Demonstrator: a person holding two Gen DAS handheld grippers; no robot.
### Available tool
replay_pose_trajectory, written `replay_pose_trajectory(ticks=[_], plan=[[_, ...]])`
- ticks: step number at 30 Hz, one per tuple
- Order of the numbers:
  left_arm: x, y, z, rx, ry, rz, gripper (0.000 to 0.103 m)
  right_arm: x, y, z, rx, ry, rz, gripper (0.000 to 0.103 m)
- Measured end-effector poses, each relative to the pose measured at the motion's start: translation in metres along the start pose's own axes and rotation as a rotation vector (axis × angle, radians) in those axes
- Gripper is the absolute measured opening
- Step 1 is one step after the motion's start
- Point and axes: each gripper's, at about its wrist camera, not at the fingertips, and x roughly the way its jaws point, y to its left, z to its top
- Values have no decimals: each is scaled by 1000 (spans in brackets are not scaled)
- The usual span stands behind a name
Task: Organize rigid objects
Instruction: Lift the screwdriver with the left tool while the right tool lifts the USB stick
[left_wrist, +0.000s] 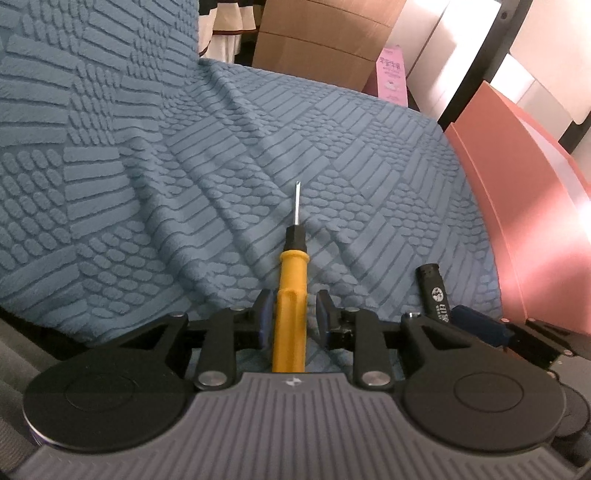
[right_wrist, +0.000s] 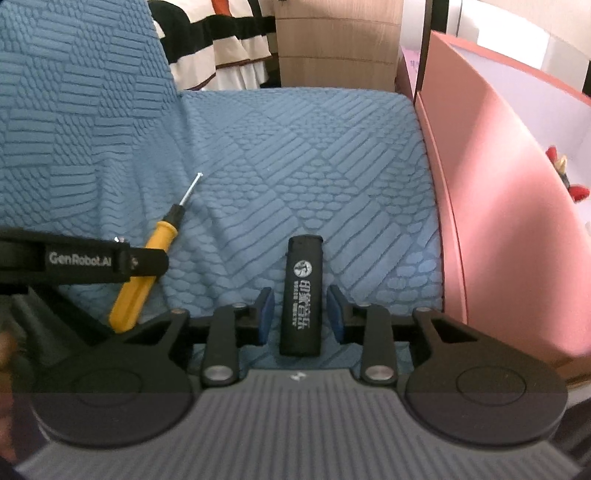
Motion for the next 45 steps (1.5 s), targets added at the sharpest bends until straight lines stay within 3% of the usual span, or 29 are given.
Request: replay_pose_trajectory(ticks=[12, 27, 29, 31, 45], plan=[[9, 1, 6, -7, -10, 15, 30, -4, -7, 7, 3, -31, 4, 26], [20, -19, 7, 110, -58, 64, 29, -1, -13, 10, 37, -35, -7, 26], [21, -21, 7, 121, -64, 71, 28, 0, -14, 10, 42, -29, -2, 26], [21, -22, 7, 124, -65, 78, 20, 0, -14, 10, 46, -30, 4, 26], [-6, -25, 14, 39, -119, -22, 20, -14, -21, 14, 71, -76, 6, 26]])
